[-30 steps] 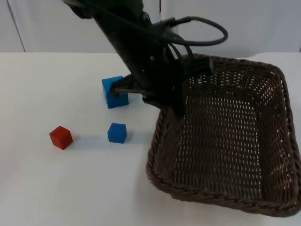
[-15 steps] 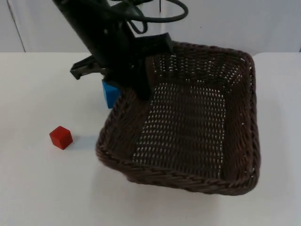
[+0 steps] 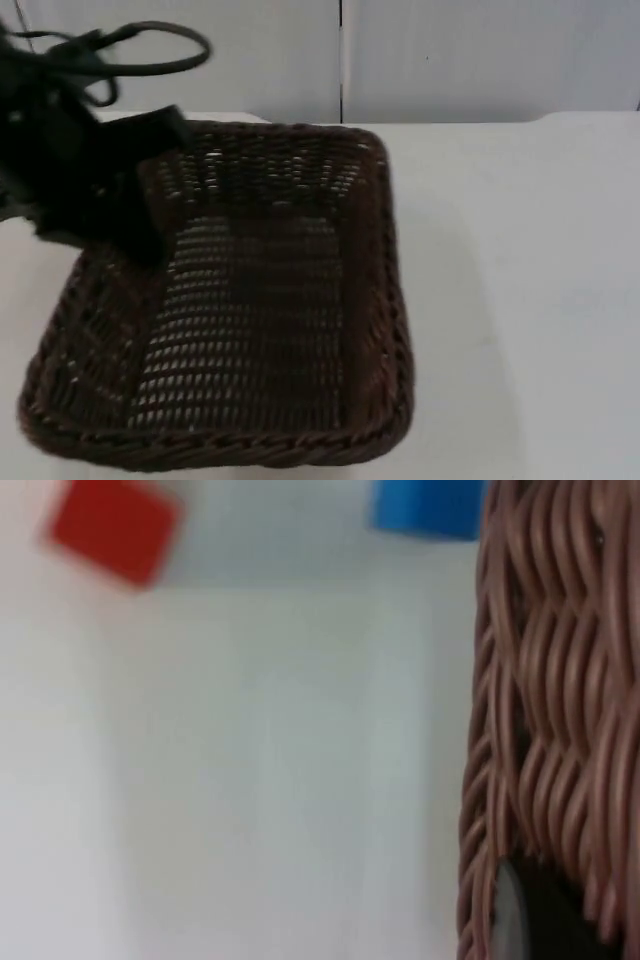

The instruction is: Pick up the basket with the left hand and place the largest block into the basket with the right hand.

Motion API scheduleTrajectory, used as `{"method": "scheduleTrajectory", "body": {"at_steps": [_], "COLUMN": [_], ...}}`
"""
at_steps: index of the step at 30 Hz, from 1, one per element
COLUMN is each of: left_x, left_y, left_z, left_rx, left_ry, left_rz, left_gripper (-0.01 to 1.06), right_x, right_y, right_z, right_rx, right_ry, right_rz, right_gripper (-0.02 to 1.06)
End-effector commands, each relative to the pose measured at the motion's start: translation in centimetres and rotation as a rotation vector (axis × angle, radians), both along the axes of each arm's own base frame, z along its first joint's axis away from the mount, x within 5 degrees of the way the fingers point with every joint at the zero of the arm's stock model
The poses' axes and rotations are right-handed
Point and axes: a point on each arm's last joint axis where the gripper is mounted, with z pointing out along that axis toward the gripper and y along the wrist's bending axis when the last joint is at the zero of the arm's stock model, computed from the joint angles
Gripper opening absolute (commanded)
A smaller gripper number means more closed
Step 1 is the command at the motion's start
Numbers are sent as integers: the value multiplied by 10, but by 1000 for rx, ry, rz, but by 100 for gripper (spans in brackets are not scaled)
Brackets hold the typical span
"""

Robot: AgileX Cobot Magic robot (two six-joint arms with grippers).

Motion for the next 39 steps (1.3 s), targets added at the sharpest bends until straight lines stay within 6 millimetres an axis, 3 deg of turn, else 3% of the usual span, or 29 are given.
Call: {"method": "scheduleTrajectory", "body": {"at_steps": [1, 8, 14, 23, 39], "left_x": [-13, -50, -70, -81, -80], "left_y": [13, 48, 53, 53, 53], "left_z": [7, 9, 12, 2, 2], "left_rx": [-40, -43, -45, -40, -52], "left_ry": [-36, -39, -52, -25, -27], "left_rz": [98, 237, 260, 273, 287], "left_gripper": [0, 0, 0, 0, 0], "right_x": [0, 0, 0, -1, -1], "right_y": [0, 0, 0, 1, 2], "right_z": [1, 1, 1, 1, 1], "right_rx": [3, 3, 3, 13, 25], "right_ry": [-11, -11, -11, -10, -14], "right_rz": [-7, -7, -7, -6, 7], "right_gripper": [104, 104, 104, 104, 104]}}
